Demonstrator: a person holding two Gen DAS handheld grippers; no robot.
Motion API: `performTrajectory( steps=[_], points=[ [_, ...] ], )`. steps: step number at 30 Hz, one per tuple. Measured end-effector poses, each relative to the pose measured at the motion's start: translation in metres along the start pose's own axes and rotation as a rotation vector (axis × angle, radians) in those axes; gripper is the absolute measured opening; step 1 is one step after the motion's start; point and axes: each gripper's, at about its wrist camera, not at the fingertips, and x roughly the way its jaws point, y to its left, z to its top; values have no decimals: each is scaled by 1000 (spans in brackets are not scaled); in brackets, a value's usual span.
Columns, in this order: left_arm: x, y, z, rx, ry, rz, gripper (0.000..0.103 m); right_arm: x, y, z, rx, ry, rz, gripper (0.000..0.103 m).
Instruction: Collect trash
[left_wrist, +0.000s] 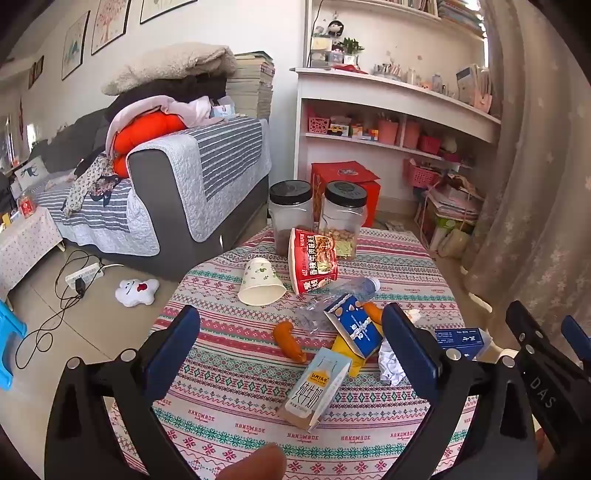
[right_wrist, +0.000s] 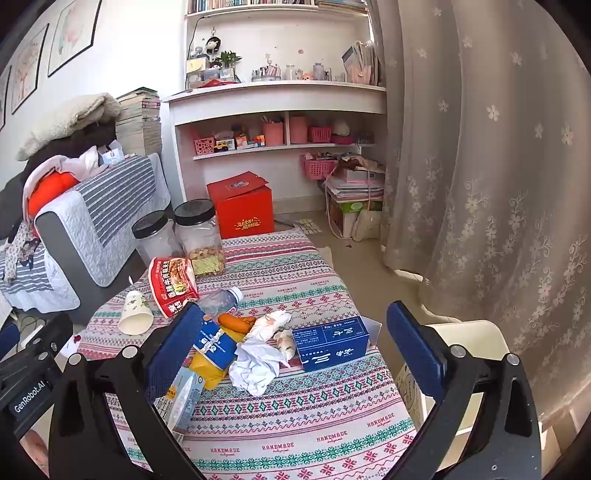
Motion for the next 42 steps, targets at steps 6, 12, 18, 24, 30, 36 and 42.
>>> performTrajectory(
  steps=[6, 12, 18, 24, 30, 36, 42],
  points=[
    [2, 0, 0, -1, 8, 8, 96, 1, 2, 0, 3, 10, 3, 96],
    [0, 2, 2, 0, 5, 10, 96, 2, 7, -4, 8, 8, 0, 96],
    [4, 4, 0, -9, 11, 14, 96, 4, 5, -1, -2, 16, 4, 96],
    [5, 6, -1, -13, 13, 17, 96, 4, 7, -3, -7, 19, 5, 96],
    [5, 8, 0, -18, 15, 20, 96, 5, 8, -5, -11, 22, 5, 96],
    [6, 9, 0, -17, 20, 21, 96, 6, 8, -5, -10, 25, 5, 96],
    [6, 10, -1, -18, 19, 21, 96, 6, 8, -4, -11, 24, 4, 96]
  ],
)
